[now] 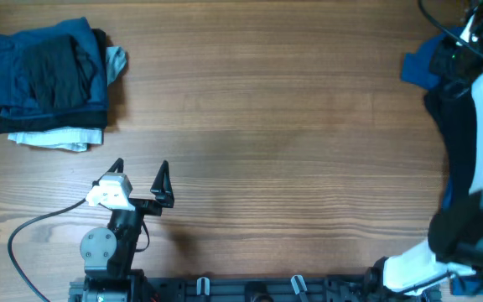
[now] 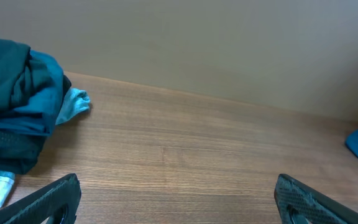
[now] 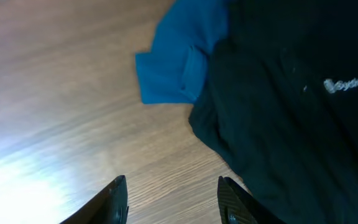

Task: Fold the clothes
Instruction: 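Reach the right gripper to the black shirt on the right pile and grasp it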

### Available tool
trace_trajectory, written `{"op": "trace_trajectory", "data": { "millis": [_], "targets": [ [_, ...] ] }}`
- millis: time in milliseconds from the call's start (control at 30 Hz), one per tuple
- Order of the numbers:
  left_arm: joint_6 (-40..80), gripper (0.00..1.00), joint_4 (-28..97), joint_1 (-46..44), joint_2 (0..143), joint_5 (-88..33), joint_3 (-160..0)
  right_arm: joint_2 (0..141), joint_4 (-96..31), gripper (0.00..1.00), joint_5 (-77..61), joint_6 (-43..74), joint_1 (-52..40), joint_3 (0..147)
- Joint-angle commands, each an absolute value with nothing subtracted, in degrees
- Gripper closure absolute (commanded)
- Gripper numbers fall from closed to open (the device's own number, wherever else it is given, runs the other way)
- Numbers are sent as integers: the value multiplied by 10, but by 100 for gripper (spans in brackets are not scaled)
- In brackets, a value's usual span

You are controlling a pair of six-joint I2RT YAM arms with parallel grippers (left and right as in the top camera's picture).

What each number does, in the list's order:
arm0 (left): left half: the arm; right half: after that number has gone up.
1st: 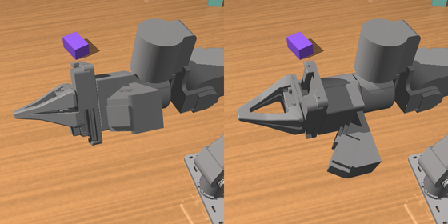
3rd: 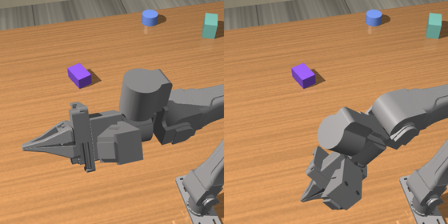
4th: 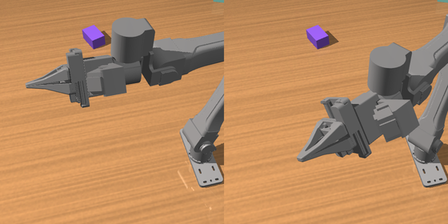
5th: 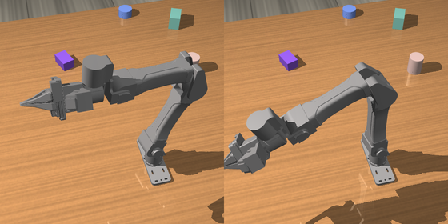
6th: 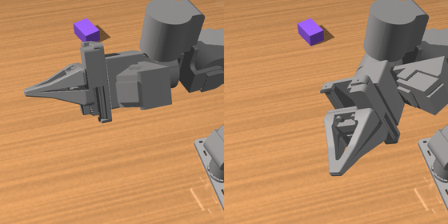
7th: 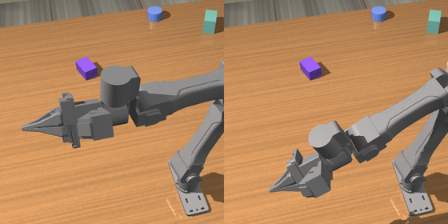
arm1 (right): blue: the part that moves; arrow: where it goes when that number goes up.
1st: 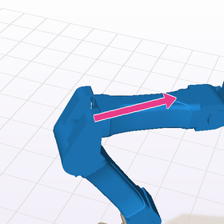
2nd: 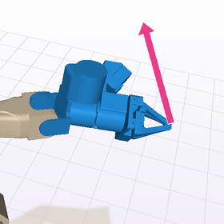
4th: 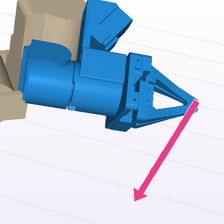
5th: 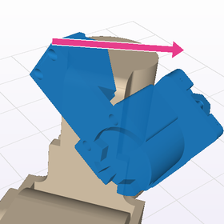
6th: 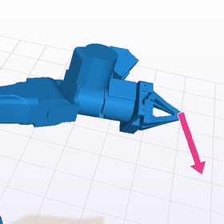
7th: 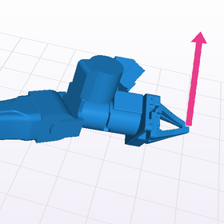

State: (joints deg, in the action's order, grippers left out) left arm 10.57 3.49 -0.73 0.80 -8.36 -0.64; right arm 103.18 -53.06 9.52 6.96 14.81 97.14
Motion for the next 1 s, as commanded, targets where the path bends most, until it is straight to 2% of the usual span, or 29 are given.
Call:
{"op": "trace_trajectory", "data": {
  "millis": [0,233,500,967],
  "targets": [
    [94,0,37,-4,4,-78,-3,1098,-527,52,123,65,157,976],
    [94,0,37,-4,4,-78,-3,1188,-512,46,119,69,180,976],
    [94,0,37,-4,4,-78,-3,1237,-466,47,102,77,193,976],
    [94,0,37,-4,4,-78,-3,1245,-406,50,107,113,193,938]
  ]
}}
